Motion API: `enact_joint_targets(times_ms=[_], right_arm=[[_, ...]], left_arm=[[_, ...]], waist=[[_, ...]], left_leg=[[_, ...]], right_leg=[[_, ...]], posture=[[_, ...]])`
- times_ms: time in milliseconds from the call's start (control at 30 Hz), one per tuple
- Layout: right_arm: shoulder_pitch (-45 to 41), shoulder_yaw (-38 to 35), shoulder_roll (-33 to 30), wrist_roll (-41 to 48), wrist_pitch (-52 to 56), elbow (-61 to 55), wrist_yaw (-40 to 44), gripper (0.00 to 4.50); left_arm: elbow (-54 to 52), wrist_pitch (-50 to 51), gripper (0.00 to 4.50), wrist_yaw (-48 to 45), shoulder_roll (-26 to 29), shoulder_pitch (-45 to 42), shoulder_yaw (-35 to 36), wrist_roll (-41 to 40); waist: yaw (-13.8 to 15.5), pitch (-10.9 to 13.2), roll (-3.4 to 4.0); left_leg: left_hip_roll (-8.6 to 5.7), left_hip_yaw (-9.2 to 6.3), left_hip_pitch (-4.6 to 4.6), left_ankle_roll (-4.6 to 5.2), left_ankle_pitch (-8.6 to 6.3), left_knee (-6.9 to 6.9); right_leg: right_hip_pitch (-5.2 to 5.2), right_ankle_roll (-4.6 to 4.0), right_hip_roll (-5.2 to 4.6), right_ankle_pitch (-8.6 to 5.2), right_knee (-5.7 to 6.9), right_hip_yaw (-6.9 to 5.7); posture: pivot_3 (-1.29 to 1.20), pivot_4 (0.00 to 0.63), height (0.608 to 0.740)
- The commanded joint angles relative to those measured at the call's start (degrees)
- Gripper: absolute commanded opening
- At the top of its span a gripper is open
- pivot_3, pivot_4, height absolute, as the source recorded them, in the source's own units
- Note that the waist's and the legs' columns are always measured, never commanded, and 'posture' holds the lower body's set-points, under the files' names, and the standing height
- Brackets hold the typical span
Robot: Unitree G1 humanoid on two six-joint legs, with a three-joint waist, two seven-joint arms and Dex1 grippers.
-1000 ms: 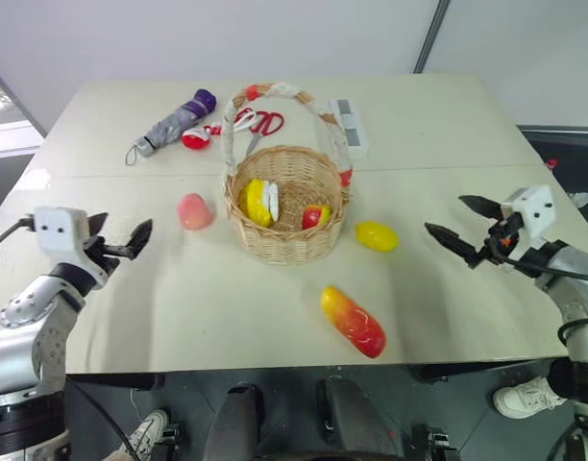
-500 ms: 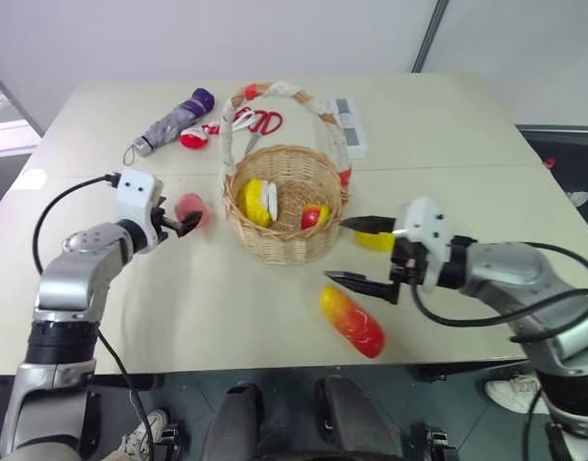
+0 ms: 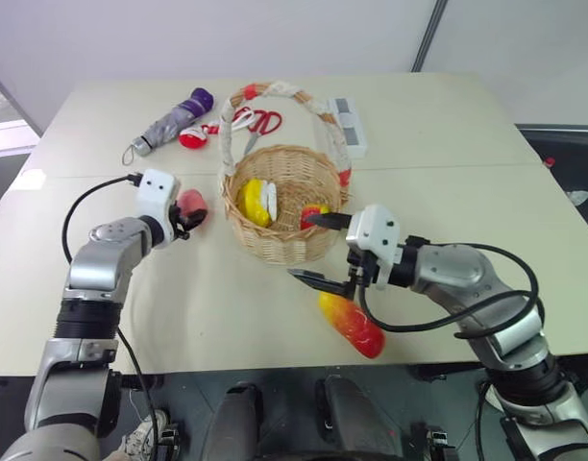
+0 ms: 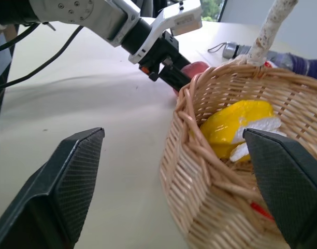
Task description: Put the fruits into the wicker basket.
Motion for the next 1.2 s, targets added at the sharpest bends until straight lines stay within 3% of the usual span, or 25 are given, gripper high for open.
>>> enact_joint_targets(times_ms=[33, 167, 267, 400, 533, 700, 867, 1033, 1200], right_arm=[[-1.37, -1.53, 0.12, -0.05, -0.13, -1.88, -0.45, 4.50], [-1.39, -5.08, -1.81, 1.60, 1.41, -1.86, 0.21, 4.50], [-1.39, -6.86, -3.07, 1.32, 1.43, 0.01, 0.59, 4.50], [-1.15, -8.61, -4.35, 0.56, 1.03, 2.22, 1.12, 4.50], [-0.02, -9.26, -5.68, -0.82, 0.05, 3.40, 1.07, 4.50], [2.70, -11.51, -7.81, -2.30, 0.73, 3.05, -0.02, 4.50], [6.76, -12.27, -12.23, -6.75, 0.21, 7.07, -0.68, 4.50], [5.52, -10.65, -11.10, -9.83, -0.60, 13.31, -2.12, 4.50], [1.14, -7.70, -8.67, -13.51, -1.51, 23.25, -3.04, 4.50]], left_arm=[[-8.99, -2.52, 2.33, -3.75, 2.09, 3.29, 6.98, -4.82], [-23.46, 2.36, 2.33, -10.65, 3.96, 8.44, 14.59, -17.29], [-31.23, 6.56, 2.33, -12.82, 5.37, 7.28, 12.15, -22.06], [-32.72, 7.06, 2.33, -10.65, 4.03, 0.61, 1.78, -17.24], [-25.72, 5.96, 2.33, -8.72, -0.25, -6.84, -6.76, -11.31], [-20.09, 3.13, 4.43, -10.50, -2.51, -10.26, -9.53, -8.41], [-23.11, -1.63, 4.43, -18.21, -1.11, -6.84, -5.94, -12.73], [-28.25, -0.42, 4.43, -24.93, 2.26, -1.46, -2.06, -19.23], [-36.54, 1.81, 4.43, -27.54, 6.59, 5.10, -2.70, -21.94]], waist=[[-0.14, 0.00, 0.00], [0.04, 0.01, -0.01], [0.89, 0.01, -0.04], [1.74, 0.00, -0.05], [1.43, 0.01, -0.06], [1.07, 0.01, -0.04], [1.28, 0.01, -0.04], [1.24, 0.02, -0.03], [1.07, 0.02, -0.03]], left_leg=[[0.02, -0.02, 0.00, 0.00, 0.00, -0.01], [0.09, -0.08, -0.06, -0.01, 0.00, -0.03], [0.04, -0.11, -0.05, -0.01, 0.00, 0.01], [-0.09, -0.01, 0.06, -0.01, 0.00, 0.04], [-0.18, 0.01, 0.03, 0.01, -0.01, 0.01], [-0.11, 0.03, 0.01, 0.03, -0.01, -0.05], [-0.10, 0.05, -0.04, 0.03, -0.01, -0.01], [-0.03, 0.12, 0.00, 0.02, -0.01, 0.00], [-0.02, 0.14, 0.03, 0.03, -0.01, 0.00]], right_leg=[[-0.01, 0.00, -0.03, 0.00, 0.00, 0.00], [-0.10, -0.01, -0.11, 0.00, 0.00, 0.04], [-0.03, -0.01, -0.15, 0.01, -0.01, 0.02], [0.20, 0.00, -0.07, 0.00, -0.14, -0.02], [0.19, 0.03, -0.01, 0.01, -0.19, -0.02], [0.05, 0.01, 0.14, 0.01, -0.15, 0.01], [0.05, 0.01, 0.09, 0.01, -0.15, 0.00], [0.04, 0.01, 0.07, 0.01, -0.14, 0.05], [0.06, 0.01, 0.08, 0.01, -0.13, 0.06]], posture=[[0.00, 0.150, 0.740], [0.00, 0.150, 0.740], [0.00, 0.150, 0.740], [0.00, 0.150, 0.740], [0.00, 0.150, 0.740], [0.00, 0.150, 0.740], [0.00, 0.150, 0.740], [0.00, 0.150, 0.740], [0.00, 0.150, 0.740]])
